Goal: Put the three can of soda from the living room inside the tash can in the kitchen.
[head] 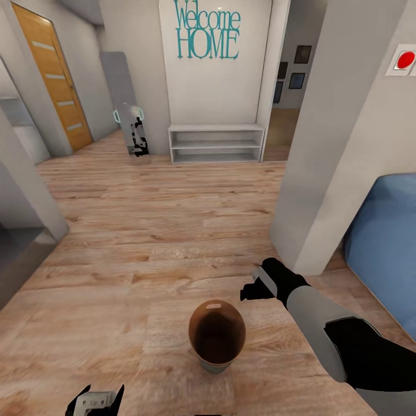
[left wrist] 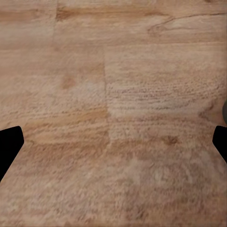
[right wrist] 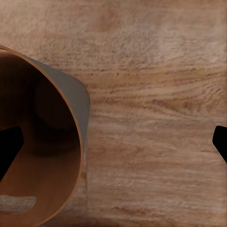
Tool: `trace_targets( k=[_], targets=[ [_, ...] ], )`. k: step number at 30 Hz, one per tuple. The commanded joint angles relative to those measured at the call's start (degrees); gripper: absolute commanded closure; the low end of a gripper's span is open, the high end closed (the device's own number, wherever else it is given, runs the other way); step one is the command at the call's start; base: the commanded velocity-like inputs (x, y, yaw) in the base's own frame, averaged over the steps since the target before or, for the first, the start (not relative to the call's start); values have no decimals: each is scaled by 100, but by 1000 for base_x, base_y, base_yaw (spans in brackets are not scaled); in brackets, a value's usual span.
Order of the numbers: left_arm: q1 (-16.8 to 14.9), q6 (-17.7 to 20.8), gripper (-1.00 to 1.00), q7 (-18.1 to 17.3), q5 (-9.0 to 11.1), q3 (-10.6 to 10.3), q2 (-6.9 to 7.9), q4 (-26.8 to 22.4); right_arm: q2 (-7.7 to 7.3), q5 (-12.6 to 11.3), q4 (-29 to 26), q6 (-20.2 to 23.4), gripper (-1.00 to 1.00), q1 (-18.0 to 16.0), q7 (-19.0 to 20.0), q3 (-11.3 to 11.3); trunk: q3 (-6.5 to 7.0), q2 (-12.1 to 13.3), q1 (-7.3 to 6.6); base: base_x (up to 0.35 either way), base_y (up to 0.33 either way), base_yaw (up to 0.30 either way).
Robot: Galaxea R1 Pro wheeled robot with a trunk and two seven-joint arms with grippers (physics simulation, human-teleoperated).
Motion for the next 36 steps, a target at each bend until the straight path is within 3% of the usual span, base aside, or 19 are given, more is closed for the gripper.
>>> trace_targets(
  k=[1, 8, 13, 36],
  targets=[
    [0, 3, -100, 0, 0, 0, 0, 0, 0, 0, 0, 0, -100, -1, 0, -2, 0, 0, 0, 0, -2, 0],
    [0, 17, -100, 0, -4, 7, 0, 7, 3, 0, -3, 0, -100, -5, 3, 1, 0, 0, 0, 0, -1, 0],
    [0, 30, -100, 6, -16, 22, 0, 24, 3, 4, -1, 0, -100, -1, 2, 2, -101, -201, 110, 0, 0, 0],
    [0, 19, -100, 9, -3, 24, 0, 13, -5, 8, 6, 0, -100, 1, -3, 2, -180, -201, 110, 0, 73, 0]
  ],
)
